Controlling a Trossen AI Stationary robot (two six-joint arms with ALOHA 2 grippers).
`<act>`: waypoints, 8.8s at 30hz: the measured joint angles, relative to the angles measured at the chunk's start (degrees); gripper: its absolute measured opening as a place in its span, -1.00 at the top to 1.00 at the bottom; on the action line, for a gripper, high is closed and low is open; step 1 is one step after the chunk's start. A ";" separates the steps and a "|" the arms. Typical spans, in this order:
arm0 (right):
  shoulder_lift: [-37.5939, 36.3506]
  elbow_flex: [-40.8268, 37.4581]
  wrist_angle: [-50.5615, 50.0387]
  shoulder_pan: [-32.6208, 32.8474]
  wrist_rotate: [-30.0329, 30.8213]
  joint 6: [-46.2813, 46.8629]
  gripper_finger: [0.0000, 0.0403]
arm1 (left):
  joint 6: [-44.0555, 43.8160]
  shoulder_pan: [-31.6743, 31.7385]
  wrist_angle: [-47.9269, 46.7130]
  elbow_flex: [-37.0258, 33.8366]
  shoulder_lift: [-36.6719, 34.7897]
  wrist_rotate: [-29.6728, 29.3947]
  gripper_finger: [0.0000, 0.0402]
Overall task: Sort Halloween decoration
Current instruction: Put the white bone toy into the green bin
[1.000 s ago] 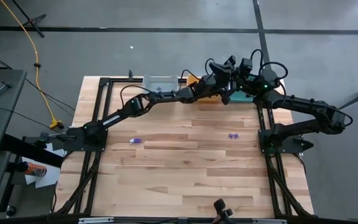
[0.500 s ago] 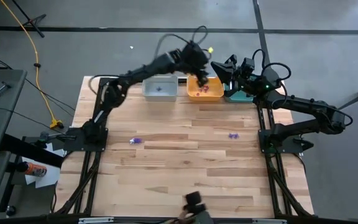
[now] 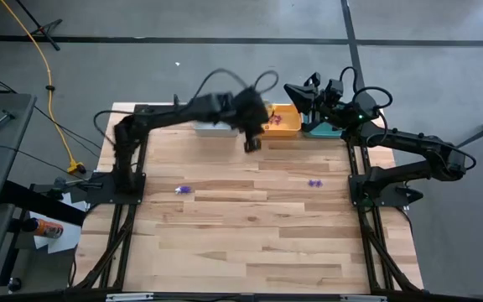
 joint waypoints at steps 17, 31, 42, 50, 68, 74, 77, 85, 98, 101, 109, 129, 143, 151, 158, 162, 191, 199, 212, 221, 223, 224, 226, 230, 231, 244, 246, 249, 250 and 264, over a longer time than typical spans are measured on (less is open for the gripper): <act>-0.02 0.00 -15.48 0.83 -6.15 -0.70 1.00 | -17.04 -10.65 45.94 -58.75 -45.52 -0.69 1.00; -0.02 0.00 -35.98 13.76 0.13 -13.60 1.00 | -14.18 -10.84 47.79 -58.80 -56.04 -0.81 1.00; -0.02 0.00 -35.61 14.27 1.18 -12.46 1.00 | -15.06 -10.84 47.71 -58.86 -55.68 -0.81 1.00; -0.02 0.00 -35.62 14.27 1.18 -12.44 1.00 | -15.06 -10.84 47.41 -58.86 -55.70 -2.02 1.00; -0.02 0.00 -36.04 14.25 1.34 -12.44 1.00 | -12.30 -10.79 46.93 -58.80 -55.70 -8.21 0.93; -0.02 0.00 -37.25 14.23 1.34 -12.44 1.00 | -18.87 -10.82 32.14 -57.59 -56.49 -8.22 0.60; 0.00 0.00 -37.95 14.21 1.34 -12.44 1.00 | -26.63 -10.84 18.94 -57.57 -56.44 -8.22 0.40; 0.55 0.00 -39.52 14.07 4.69 -12.50 1.00 | -46.35 -17.56 -6.62 -62.33 -54.85 -4.93 0.09; 1.01 0.00 -40.19 11.45 4.94 -12.45 1.00 | -57.18 -29.98 5.64 -77.96 -54.12 -11.63 0.09; 1.01 0.00 -40.28 11.45 4.90 -12.46 1.00 | -54.84 -30.50 4.87 -78.66 -53.27 -12.58 0.16; 1.01 0.00 -40.78 11.45 4.79 -13.06 1.00 | -58.03 -31.40 2.63 -78.69 -50.75 -20.83 0.94; 0.98 0.00 -42.93 11.45 4.79 -13.98 1.00 | -58.69 -31.23 2.73 -74.37 -43.74 -14.13 1.00; 0.96 0.00 -43.57 11.45 4.81 -14.19 1.00 | -55.37 -36.29 -6.68 -70.81 -51.40 3.64 0.91; 0.96 0.00 -44.28 11.45 4.81 -13.71 1.00 | -50.36 -51.42 -4.80 -70.79 -46.41 5.61 0.39; 0.96 0.00 -44.83 11.45 4.82 -13.95 1.00 | -50.06 -63.43 -2.88 -71.12 -38.59 4.84 0.02; 0.95 0.00 -45.09 11.45 4.83 -13.94 1.00 | -47.88 -66.69 -2.65 -71.17 -33.94 -0.41 -0.03; 0.96 0.02 -44.78 10.82 4.94 -13.94 1.00 | -56.40 -56.04 -18.16 -68.08 -52.05 -7.67 0.04; 0.96 0.02 -46.91 10.82 4.79 -12.39 1.00 | -67.71 -55.33 -8.35 -74.51 -47.55 -0.30 0.04; 0.96 0.02 -47.06 10.82 4.81 -12.44 1.00 | -85.58 -55.32 -2.49 -79.23 -45.57 -3.45 0.04; 0.96 0.02 -47.06 10.82 4.81 -13.07 1.00 | -88.46 -55.32 -0.25 -81.39 -45.71 -0.32 0.04; 0.96 0.02 -47.06 10.82 4.81 -12.89 1.00 | -89.64 -55.28 0.75 -82.68 -45.87 -0.14 0.04; 0.96 0.02 -47.06 10.82 4.83 -12.73 1.00 | -89.68 -55.29 0.71 -82.82 -45.91 -0.30 0.04; 0.96 0.02 -47.03 10.82 4.83 -12.46 1.00 | -89.81 -55.30 0.33 -82.82 -45.91 -1.25 0.04; 0.96 0.02 -47.03 10.82 4.83 -12.46 1.00 | -87.91 -55.34 -0.06 -82.73 -45.80 -1.31 0.12; 0.96 0.02 -47.03 10.82 4.83 -12.46 1.00 | -87.41 -55.34 -0.17 -82.73 -45.78 -1.16 0.17; 0.96 0.02 -47.03 10.82 4.87 -12.46 1.00 | -85.59 -55.30 -0.08 -82.93 -45.69 -0.50 0.94; 0.96 0.02 -47.01 10.82 5.03 -12.46 1.00 | -85.59 -55.30 -0.09 -82.95 -45.86 -0.48 0.95; 0.96 0.02 -47.01 10.82 5.95 -12.46 1.00 | -85.66 -55.30 -0.16 -83.03 -46.27 -0.50 0.98; 0.96 0.02 -47.01 10.82 6.12 -12.46 1.00 | -85.63 -55.30 -0.22 -83.06 -46.38 -0.50 0.98; 0.96 0.02 -47.01 10.82 6.11 -12.46 1.00 | -85.60 -53.48 0.66 -83.03 -46.82 -0.35 0.99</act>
